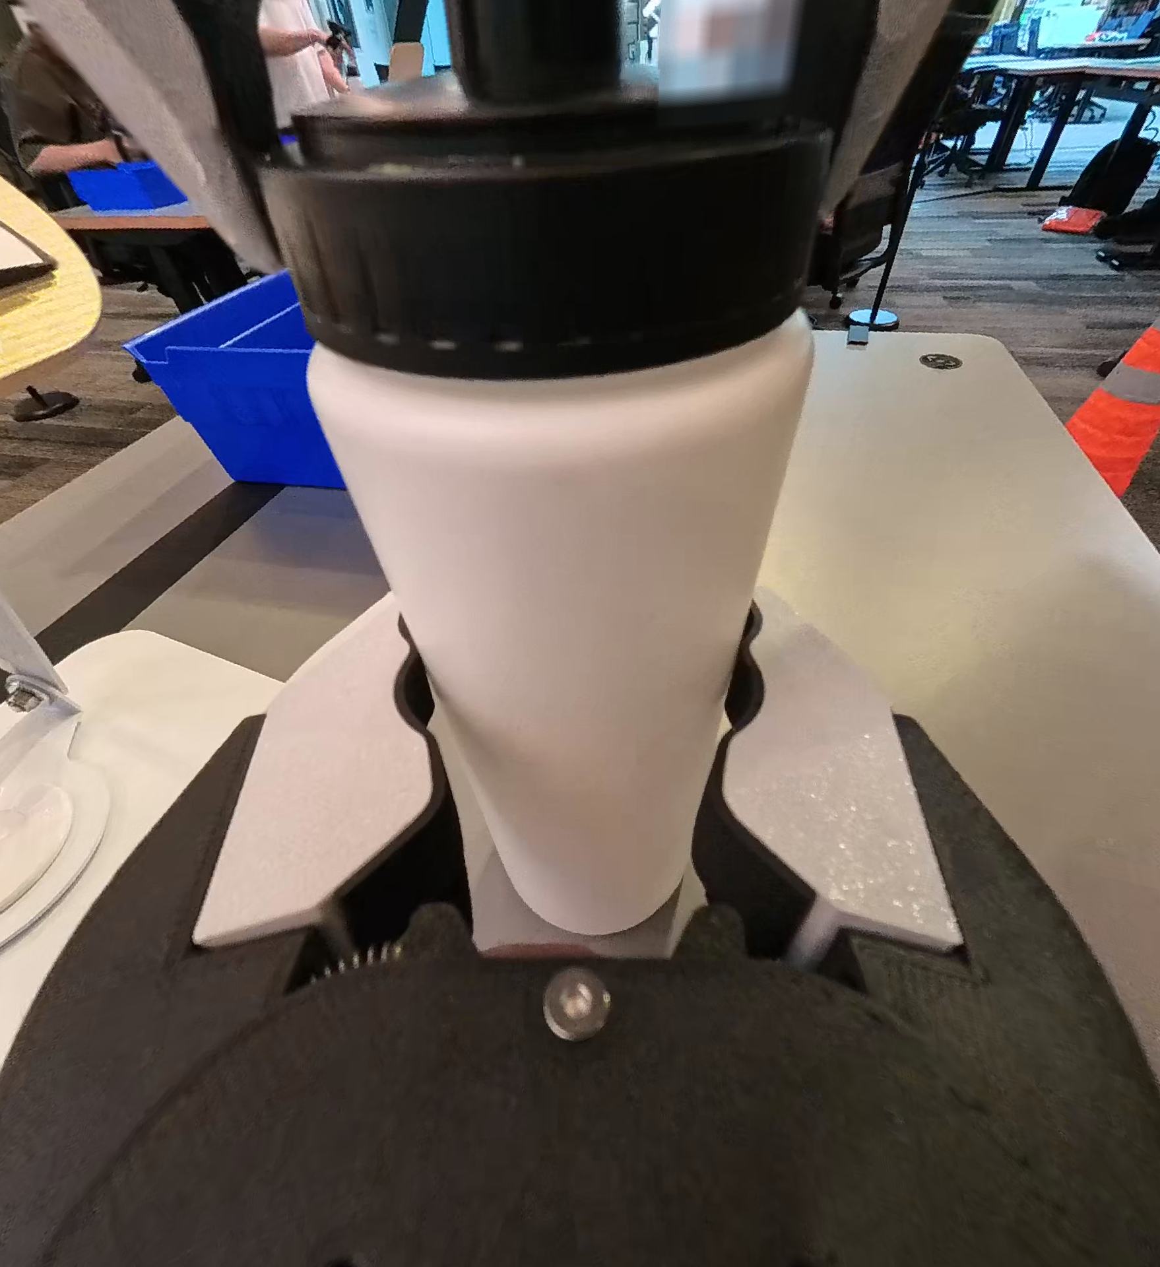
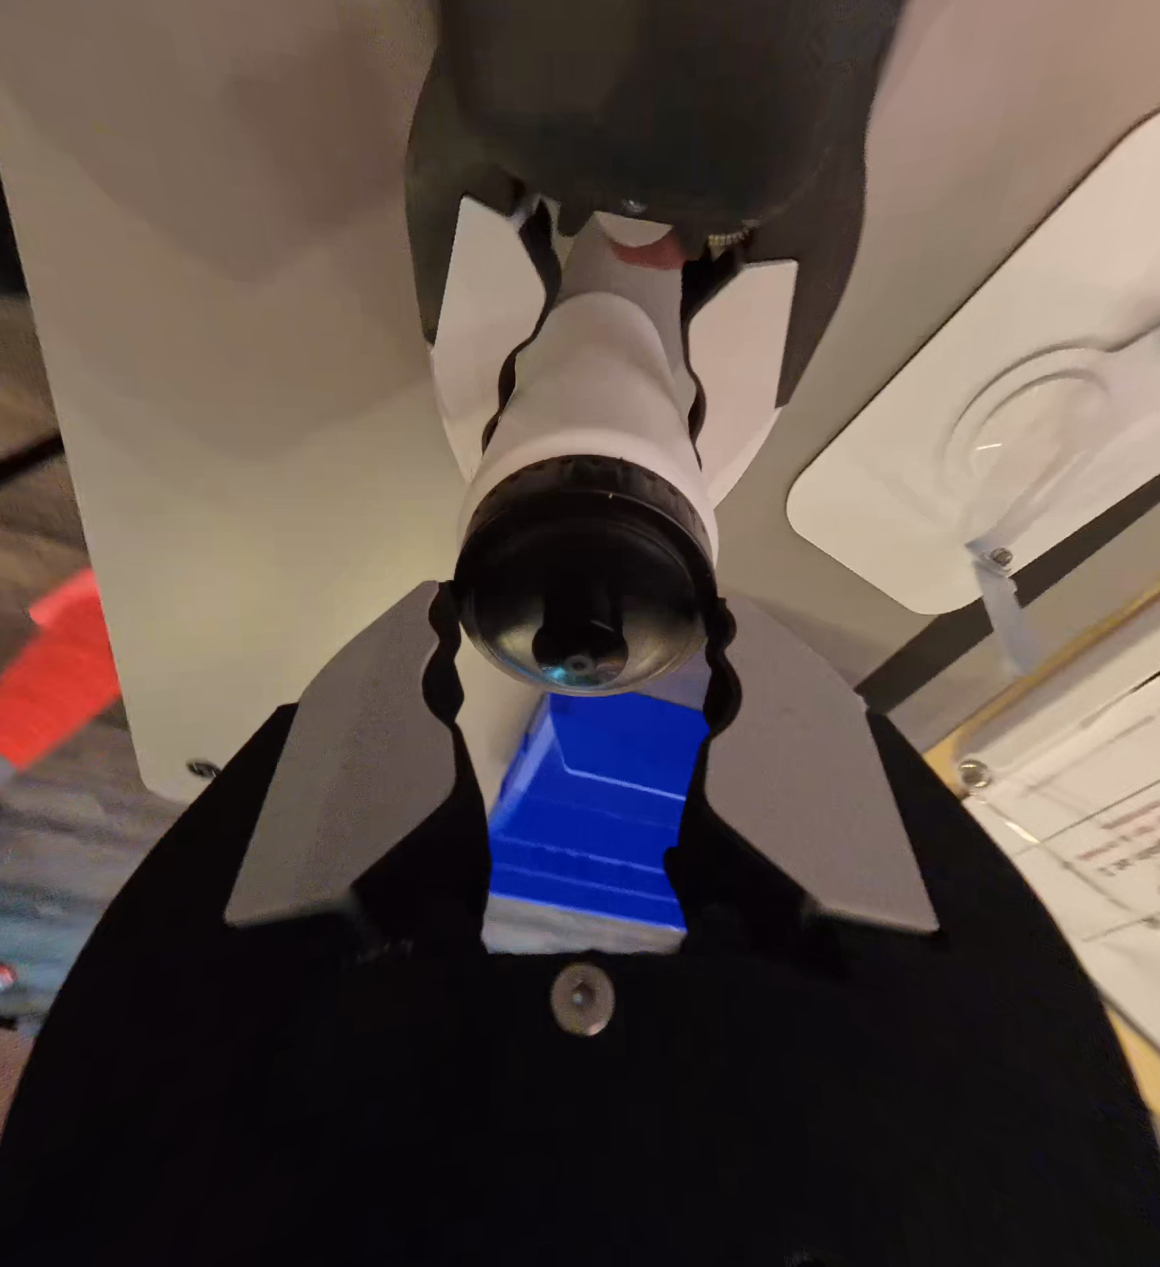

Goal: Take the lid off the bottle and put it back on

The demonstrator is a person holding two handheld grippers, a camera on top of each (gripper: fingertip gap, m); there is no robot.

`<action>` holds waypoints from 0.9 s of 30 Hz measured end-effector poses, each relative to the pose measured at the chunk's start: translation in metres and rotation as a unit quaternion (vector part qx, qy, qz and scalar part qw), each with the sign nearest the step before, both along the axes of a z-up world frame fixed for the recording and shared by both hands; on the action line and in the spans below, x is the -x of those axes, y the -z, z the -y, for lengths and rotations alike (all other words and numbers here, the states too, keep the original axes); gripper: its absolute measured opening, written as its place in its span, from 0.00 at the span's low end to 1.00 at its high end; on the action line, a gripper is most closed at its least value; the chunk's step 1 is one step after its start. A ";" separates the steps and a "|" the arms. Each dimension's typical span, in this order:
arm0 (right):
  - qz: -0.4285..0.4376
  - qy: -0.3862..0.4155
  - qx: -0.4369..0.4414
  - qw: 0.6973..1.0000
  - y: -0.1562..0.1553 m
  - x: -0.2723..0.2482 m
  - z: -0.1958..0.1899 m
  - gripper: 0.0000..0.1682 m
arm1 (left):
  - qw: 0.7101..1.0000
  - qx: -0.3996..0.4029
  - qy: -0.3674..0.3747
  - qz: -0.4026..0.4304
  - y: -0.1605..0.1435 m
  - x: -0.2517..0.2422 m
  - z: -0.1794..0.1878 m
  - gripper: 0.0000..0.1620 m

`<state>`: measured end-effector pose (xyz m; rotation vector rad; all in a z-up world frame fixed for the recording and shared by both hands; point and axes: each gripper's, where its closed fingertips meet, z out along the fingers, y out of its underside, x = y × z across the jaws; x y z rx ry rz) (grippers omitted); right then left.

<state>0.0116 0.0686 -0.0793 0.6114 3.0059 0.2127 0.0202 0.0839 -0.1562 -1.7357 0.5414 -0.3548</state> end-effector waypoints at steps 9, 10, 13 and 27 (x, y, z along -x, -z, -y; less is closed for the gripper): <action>-0.012 0.152 -0.008 0.988 -0.003 0.003 0.007 0.51 | 1.000 0.000 -0.001 -0.004 0.000 -0.001 0.000 0.53; -0.021 0.200 0.000 0.980 -0.002 0.000 0.005 0.58 | 1.000 0.000 -0.003 -0.005 0.000 -0.001 0.000 0.53; -0.052 0.300 0.038 0.952 0.001 -0.004 0.004 0.54 | 1.000 0.000 -0.006 -0.001 0.000 0.000 -0.001 0.53; -0.036 0.118 0.044 0.991 0.004 0.000 0.005 0.43 | 1.000 -0.002 -0.006 0.000 0.000 0.000 0.000 0.53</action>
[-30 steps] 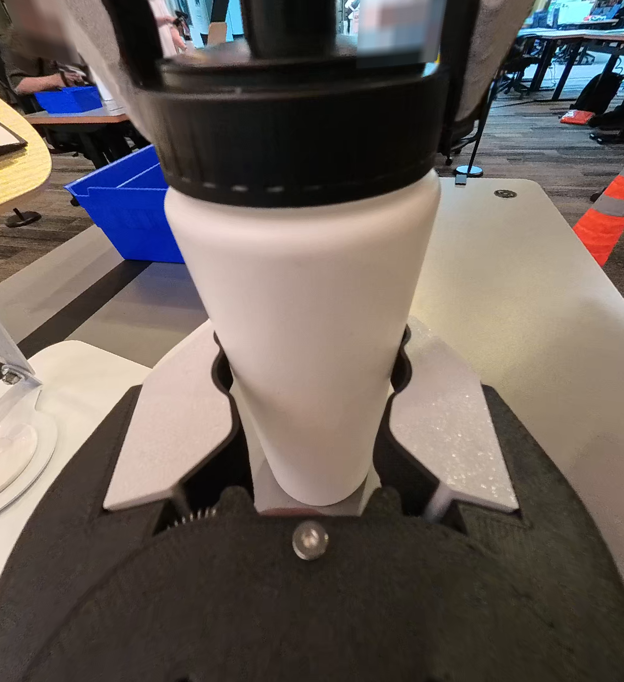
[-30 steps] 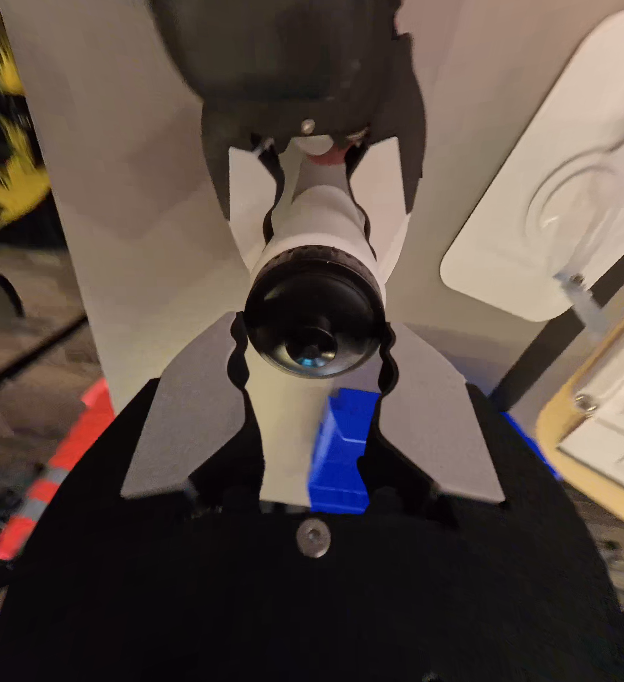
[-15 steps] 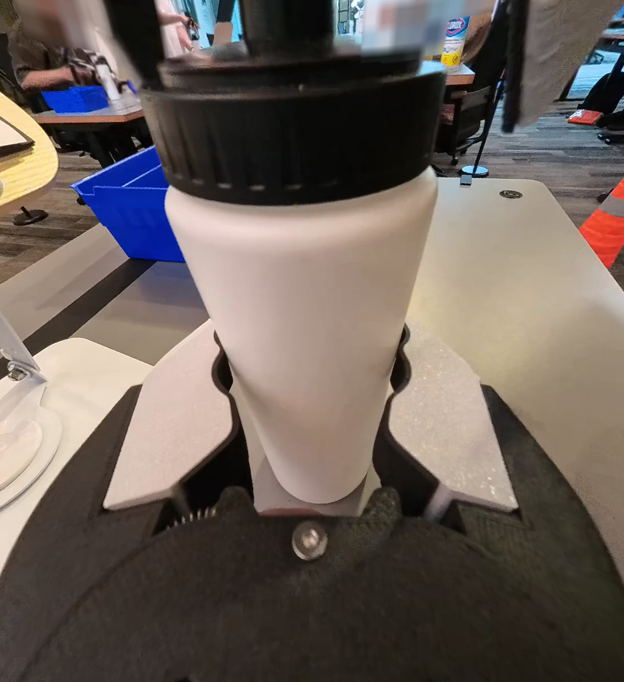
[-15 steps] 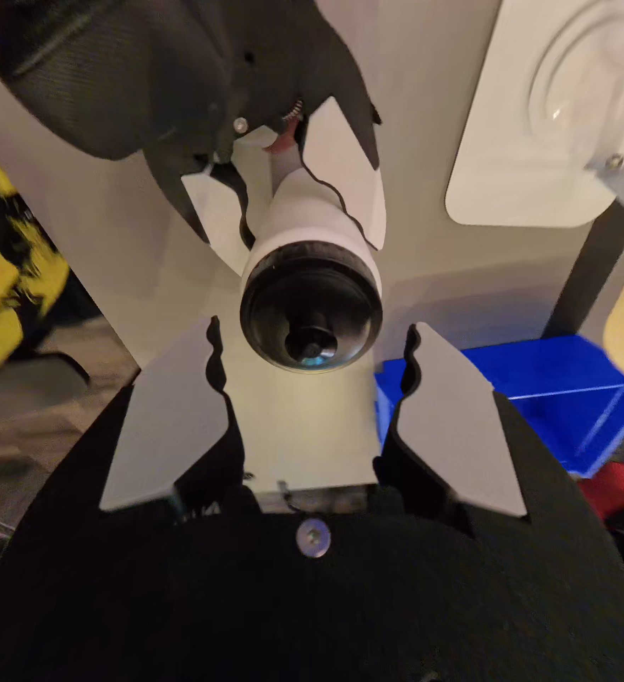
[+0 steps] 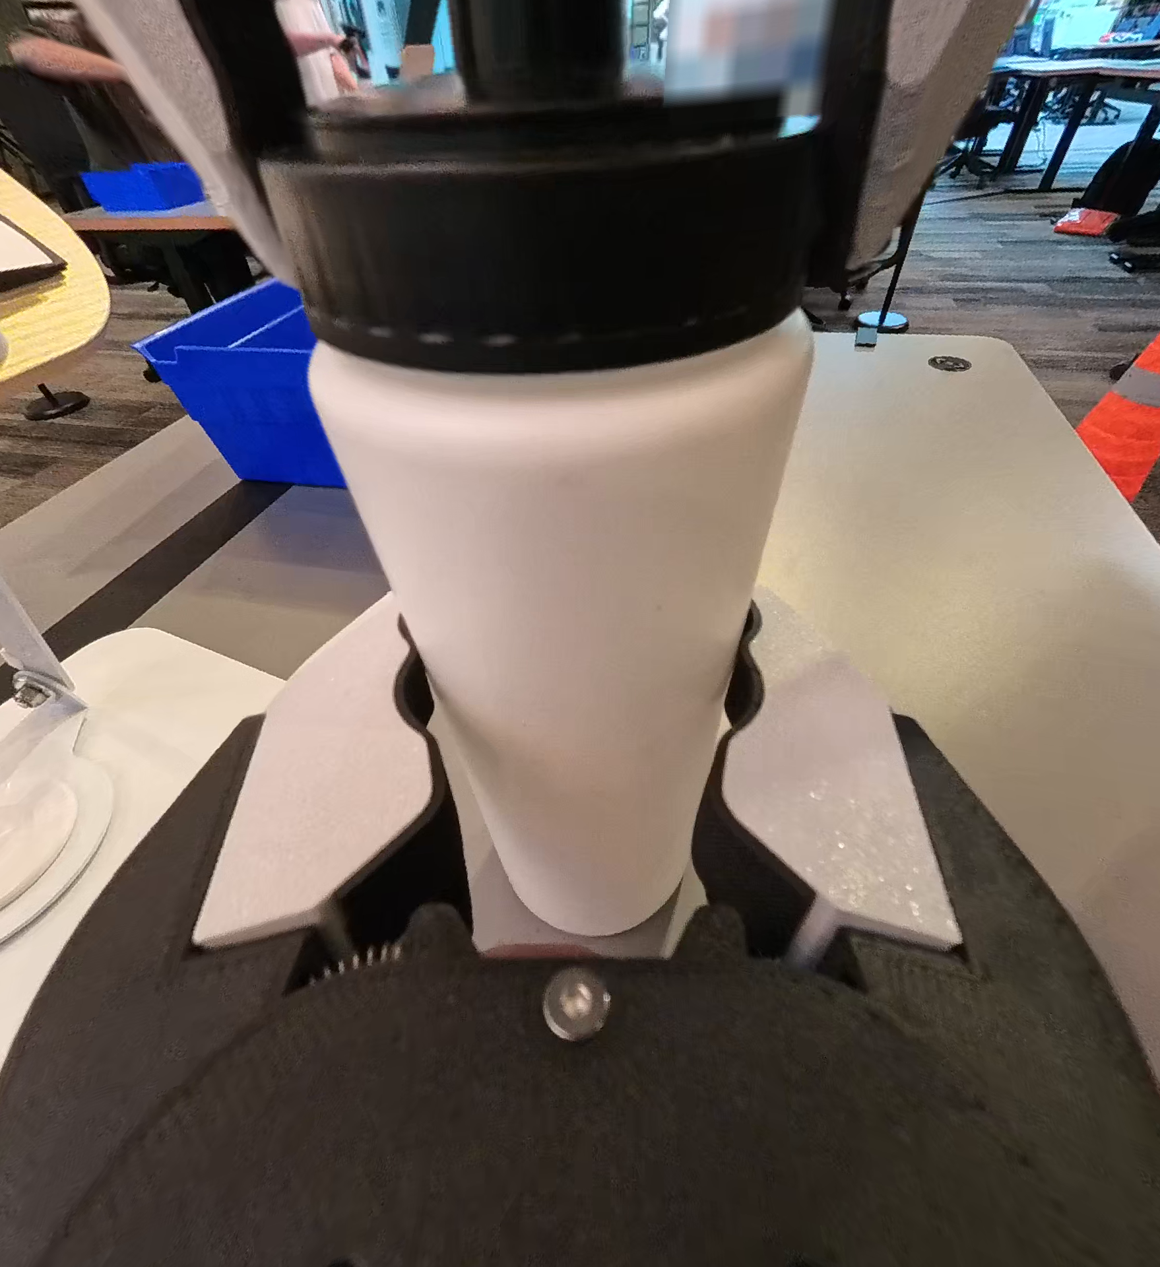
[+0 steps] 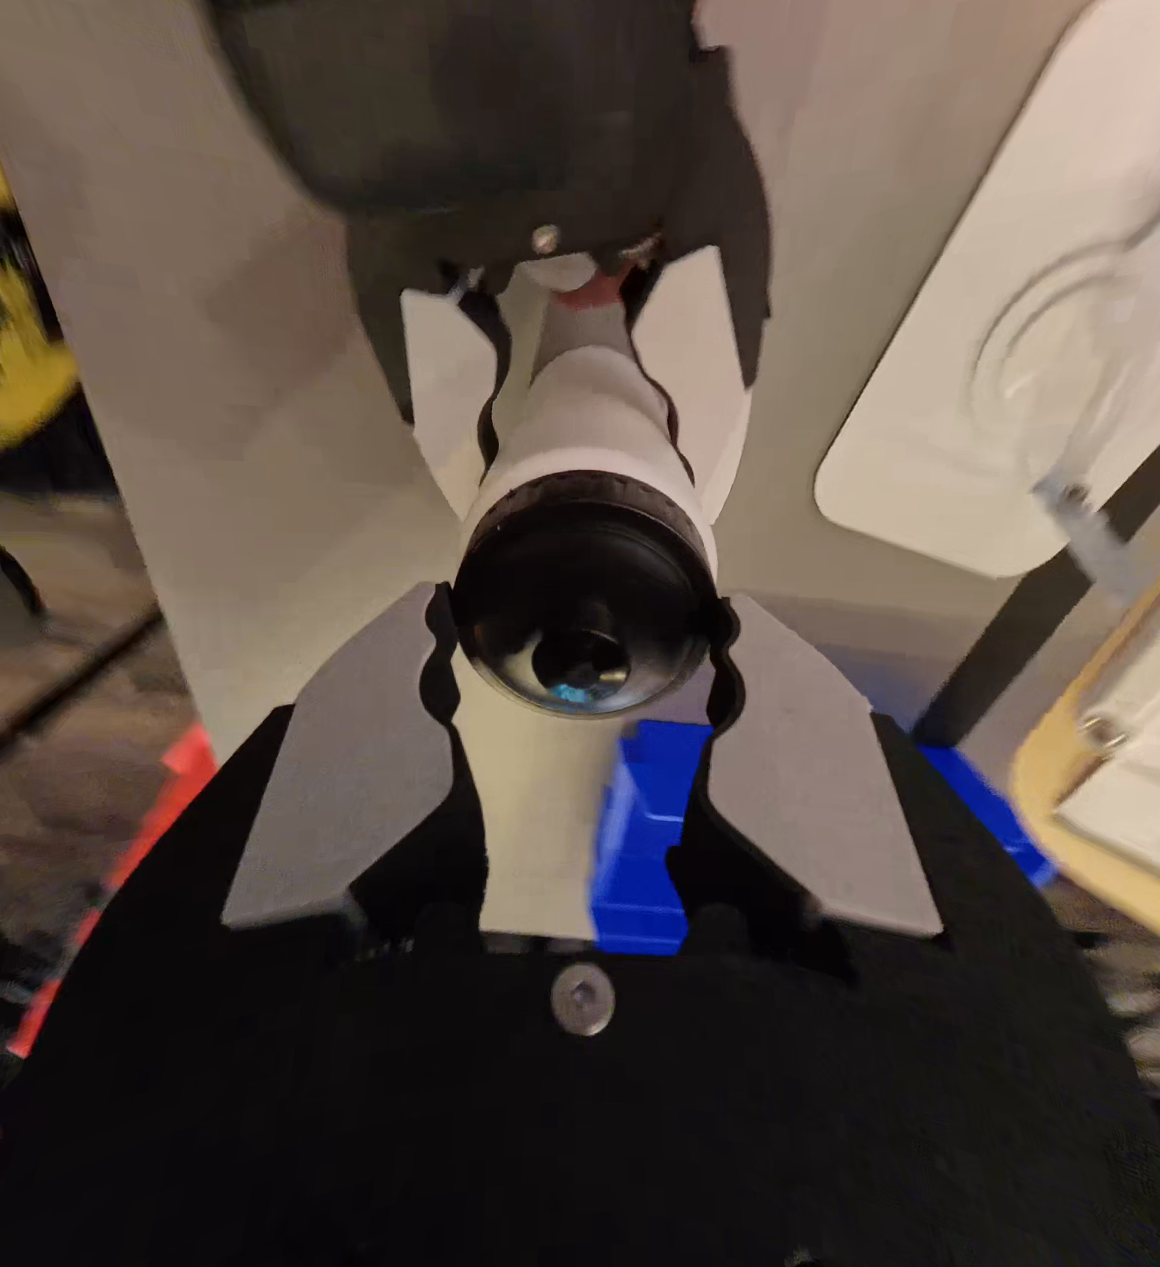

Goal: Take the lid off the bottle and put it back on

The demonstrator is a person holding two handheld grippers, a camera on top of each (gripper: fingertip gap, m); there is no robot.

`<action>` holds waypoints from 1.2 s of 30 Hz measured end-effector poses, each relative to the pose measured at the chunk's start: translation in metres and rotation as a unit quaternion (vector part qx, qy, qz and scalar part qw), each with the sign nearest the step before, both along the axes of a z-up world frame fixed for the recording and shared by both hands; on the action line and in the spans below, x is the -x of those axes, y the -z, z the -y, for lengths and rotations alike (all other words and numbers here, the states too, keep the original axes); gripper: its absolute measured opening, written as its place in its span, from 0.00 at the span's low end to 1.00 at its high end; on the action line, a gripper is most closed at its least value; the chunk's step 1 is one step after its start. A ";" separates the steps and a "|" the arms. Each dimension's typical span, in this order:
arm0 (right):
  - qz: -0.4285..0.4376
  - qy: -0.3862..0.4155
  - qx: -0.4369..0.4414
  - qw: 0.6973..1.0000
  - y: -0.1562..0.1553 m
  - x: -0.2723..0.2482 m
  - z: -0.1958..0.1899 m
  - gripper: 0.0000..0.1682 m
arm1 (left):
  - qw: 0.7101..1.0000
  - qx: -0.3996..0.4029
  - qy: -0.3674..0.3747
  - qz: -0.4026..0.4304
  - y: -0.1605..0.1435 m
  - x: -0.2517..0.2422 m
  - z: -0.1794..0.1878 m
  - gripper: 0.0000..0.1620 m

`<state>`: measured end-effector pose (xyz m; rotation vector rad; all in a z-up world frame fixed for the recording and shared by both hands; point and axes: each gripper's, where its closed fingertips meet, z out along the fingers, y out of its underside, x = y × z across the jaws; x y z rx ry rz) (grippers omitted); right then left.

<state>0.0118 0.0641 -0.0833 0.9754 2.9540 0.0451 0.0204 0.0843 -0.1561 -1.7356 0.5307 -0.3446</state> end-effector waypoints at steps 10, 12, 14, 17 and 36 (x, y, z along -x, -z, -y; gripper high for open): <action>0.063 -0.181 -0.133 0.972 -0.003 0.002 -0.004 0.49 | 1.000 0.000 0.003 0.002 0.000 0.000 0.000 0.53; 0.035 -0.108 -0.107 0.988 -0.006 0.004 -0.003 0.54 | 1.000 0.000 0.002 -0.003 0.000 -0.001 0.000 0.53; -0.005 -0.013 -0.078 0.997 -0.010 0.007 -0.005 0.60 | 1.000 -0.001 0.001 -0.002 0.000 -0.001 0.000 0.53; -0.030 0.115 -0.021 0.993 -0.013 0.002 -0.007 0.61 | 1.000 -0.001 0.001 0.002 0.000 0.000 0.000 0.53; 0.032 -0.111 -0.051 0.992 0.001 -0.005 -0.007 0.44 | 1.000 -0.003 0.004 -0.005 0.000 -0.003 0.001 0.53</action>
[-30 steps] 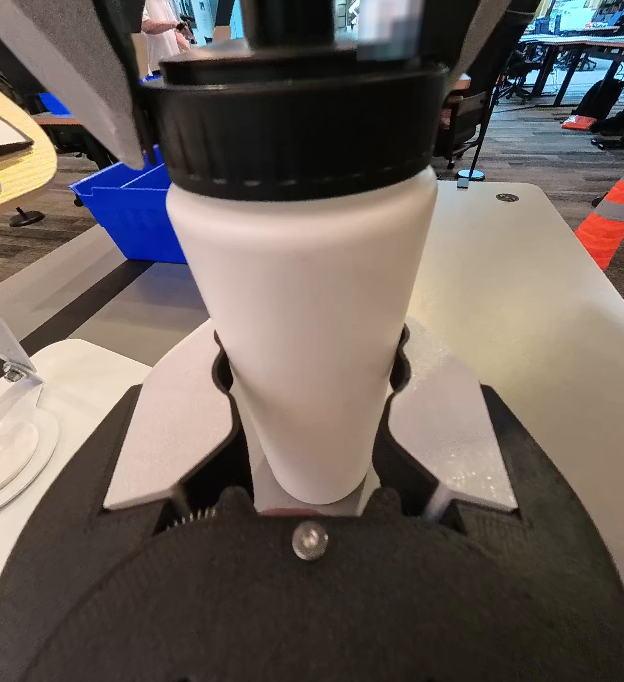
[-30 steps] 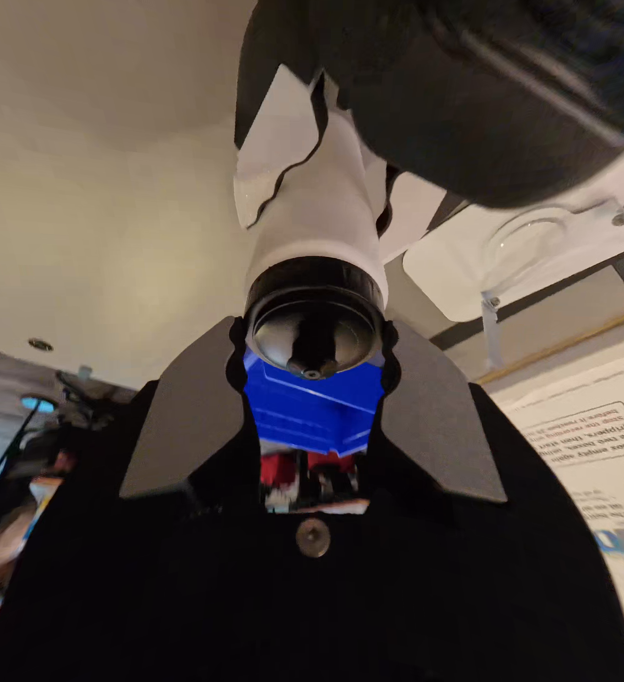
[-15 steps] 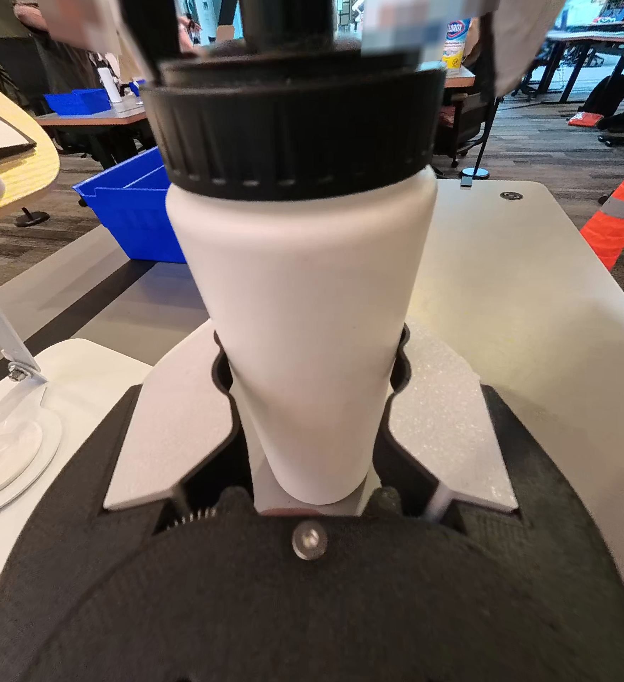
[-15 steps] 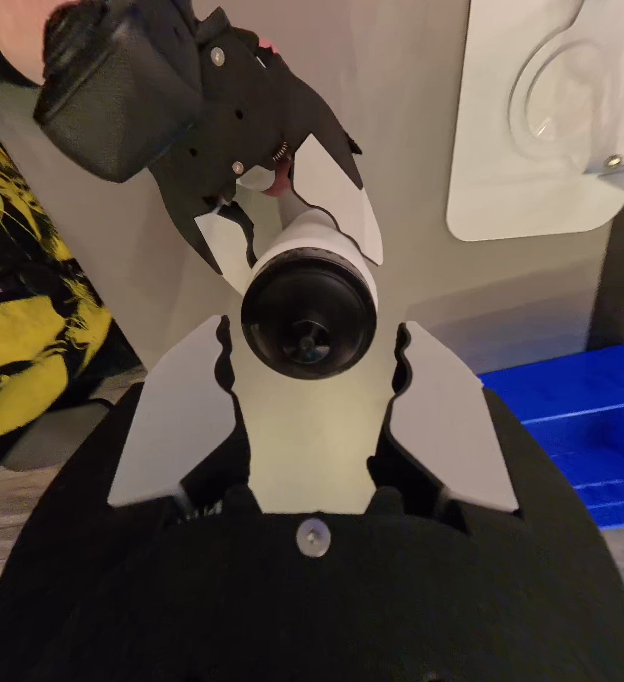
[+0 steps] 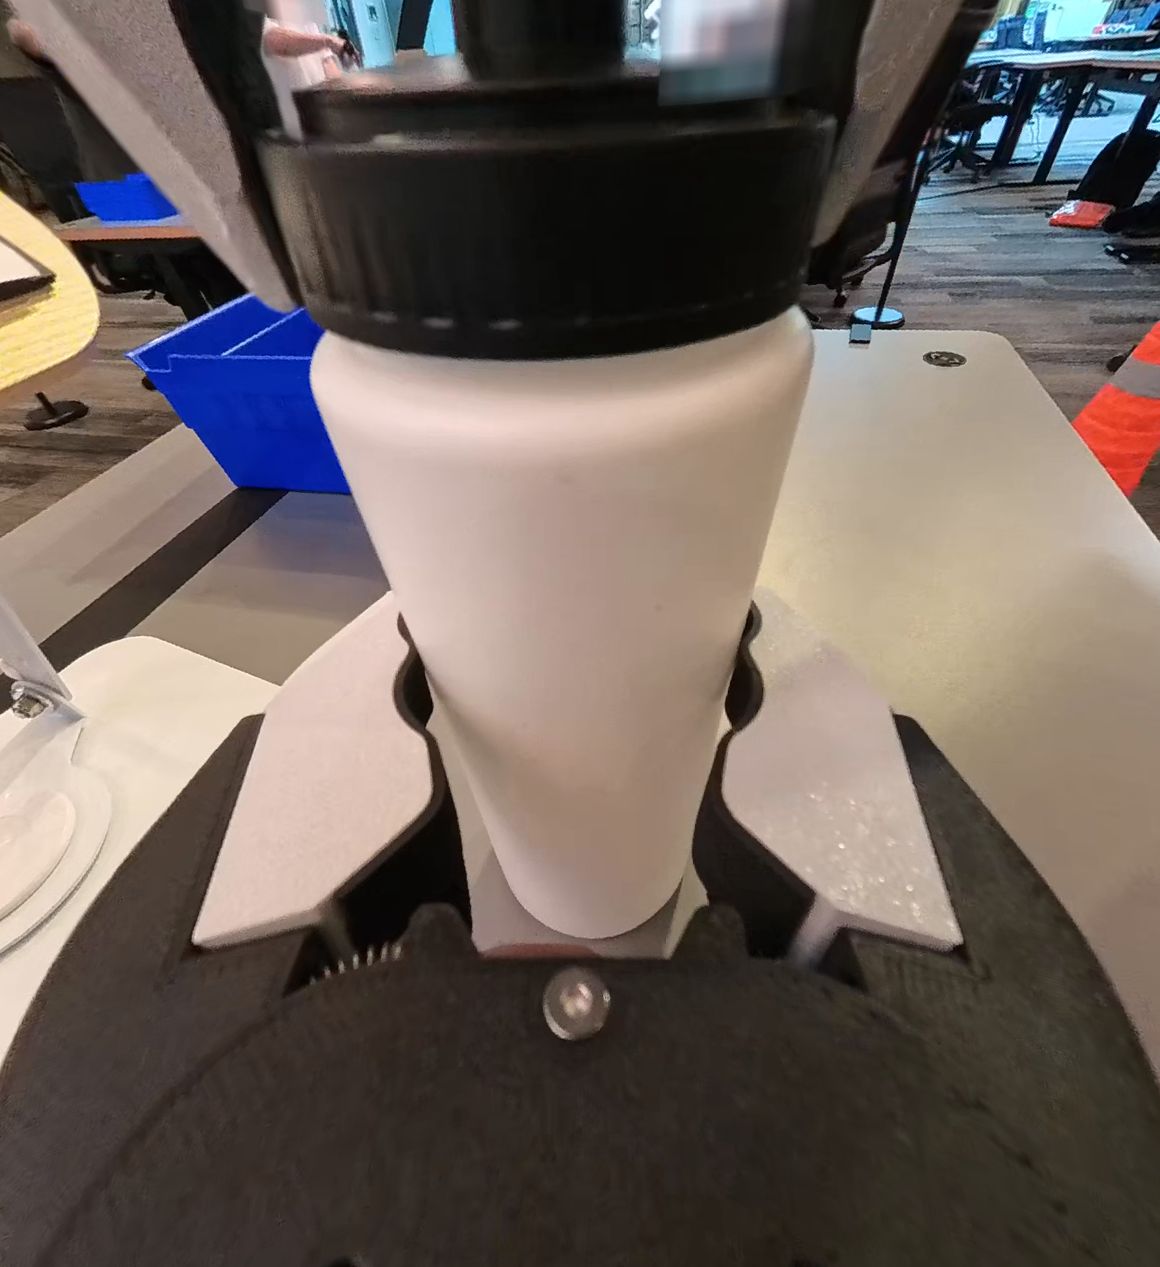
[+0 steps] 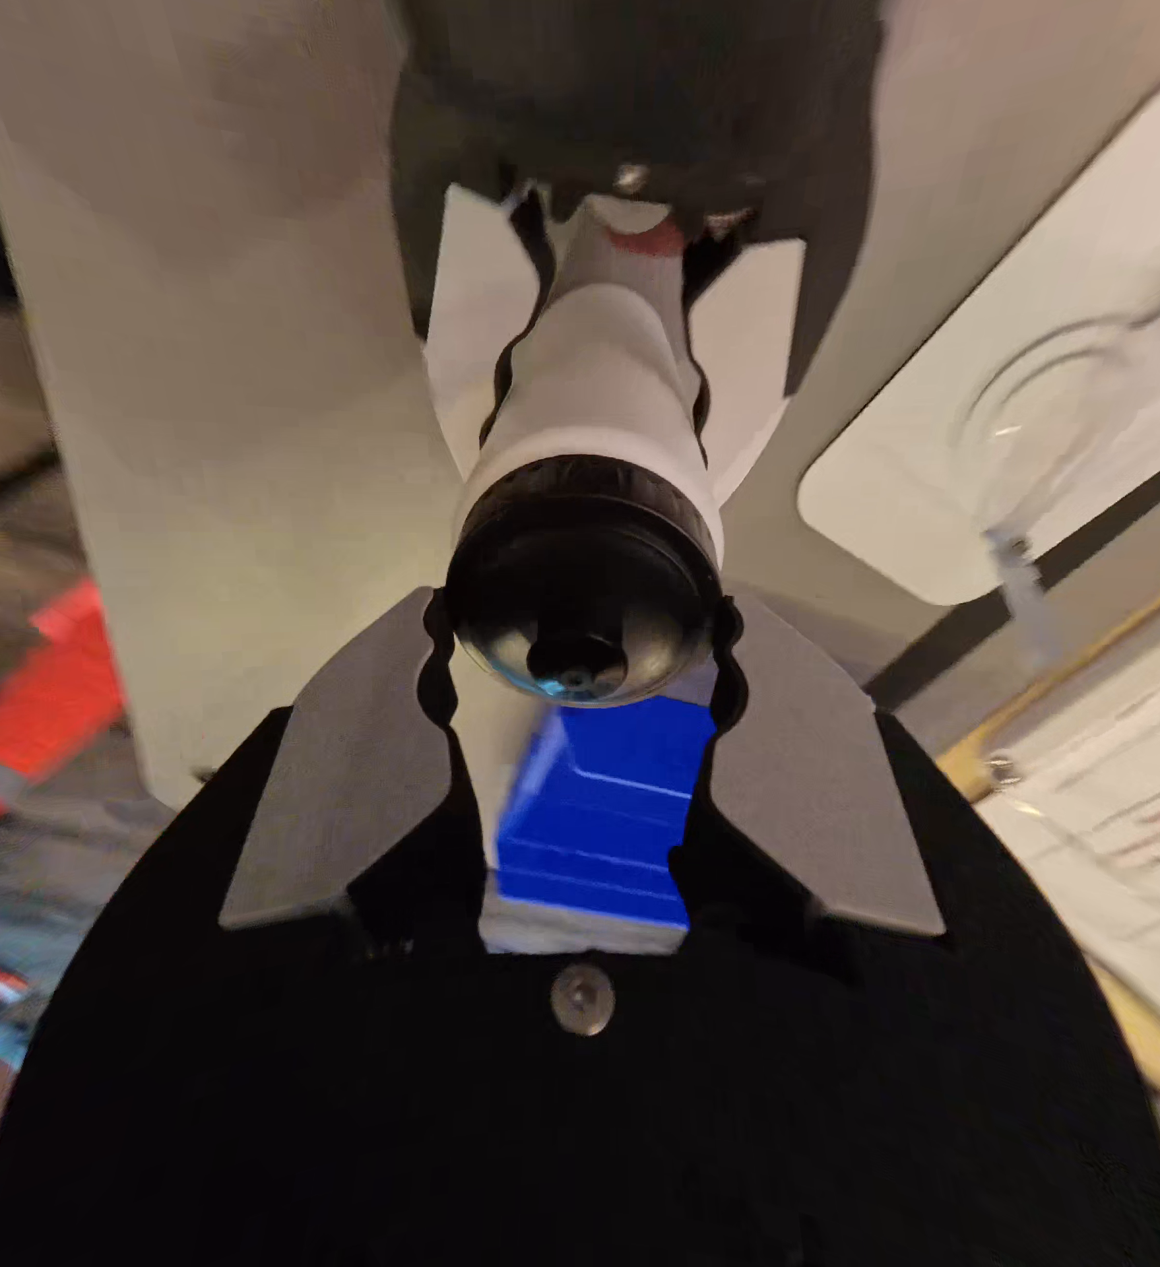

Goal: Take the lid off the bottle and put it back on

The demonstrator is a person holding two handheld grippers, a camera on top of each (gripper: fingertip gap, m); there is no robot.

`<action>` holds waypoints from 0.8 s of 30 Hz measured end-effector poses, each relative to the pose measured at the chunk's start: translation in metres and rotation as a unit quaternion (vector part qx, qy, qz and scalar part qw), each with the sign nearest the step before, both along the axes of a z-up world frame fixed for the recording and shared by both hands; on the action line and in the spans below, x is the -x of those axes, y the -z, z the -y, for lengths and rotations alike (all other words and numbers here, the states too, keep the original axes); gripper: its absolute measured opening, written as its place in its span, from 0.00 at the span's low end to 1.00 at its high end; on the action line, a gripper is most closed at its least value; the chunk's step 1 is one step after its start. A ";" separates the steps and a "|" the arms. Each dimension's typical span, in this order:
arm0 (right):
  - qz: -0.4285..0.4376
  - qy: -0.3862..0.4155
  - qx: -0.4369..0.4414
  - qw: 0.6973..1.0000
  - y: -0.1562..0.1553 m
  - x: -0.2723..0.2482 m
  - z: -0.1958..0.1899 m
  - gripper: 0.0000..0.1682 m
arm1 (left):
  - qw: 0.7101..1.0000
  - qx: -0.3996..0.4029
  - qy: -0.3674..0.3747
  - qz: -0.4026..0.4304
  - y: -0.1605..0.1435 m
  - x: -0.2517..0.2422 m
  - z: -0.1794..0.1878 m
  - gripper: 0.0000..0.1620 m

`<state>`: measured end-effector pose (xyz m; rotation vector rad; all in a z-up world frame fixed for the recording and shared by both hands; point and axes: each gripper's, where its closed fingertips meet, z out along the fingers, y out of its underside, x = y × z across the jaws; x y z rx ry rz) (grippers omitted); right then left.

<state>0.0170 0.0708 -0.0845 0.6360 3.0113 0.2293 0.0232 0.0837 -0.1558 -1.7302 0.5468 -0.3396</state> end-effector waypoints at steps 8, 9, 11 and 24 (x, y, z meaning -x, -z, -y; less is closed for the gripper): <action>-0.015 0.014 -0.071 0.997 0.004 0.009 -0.007 0.65 | 1.000 0.002 0.002 0.007 0.000 0.001 -0.001 0.53; -0.027 0.053 -0.065 0.996 0.002 0.010 -0.009 0.68 | 1.000 0.001 0.001 0.006 0.000 0.001 -0.001 0.53; -0.054 0.137 -0.026 0.989 -0.002 0.011 -0.007 0.69 | 1.000 0.001 0.000 0.006 0.000 0.001 -0.001 0.53; -0.071 0.295 0.115 0.946 0.000 0.005 0.009 0.44 | 1.000 0.002 0.002 0.008 0.000 -0.001 0.000 0.53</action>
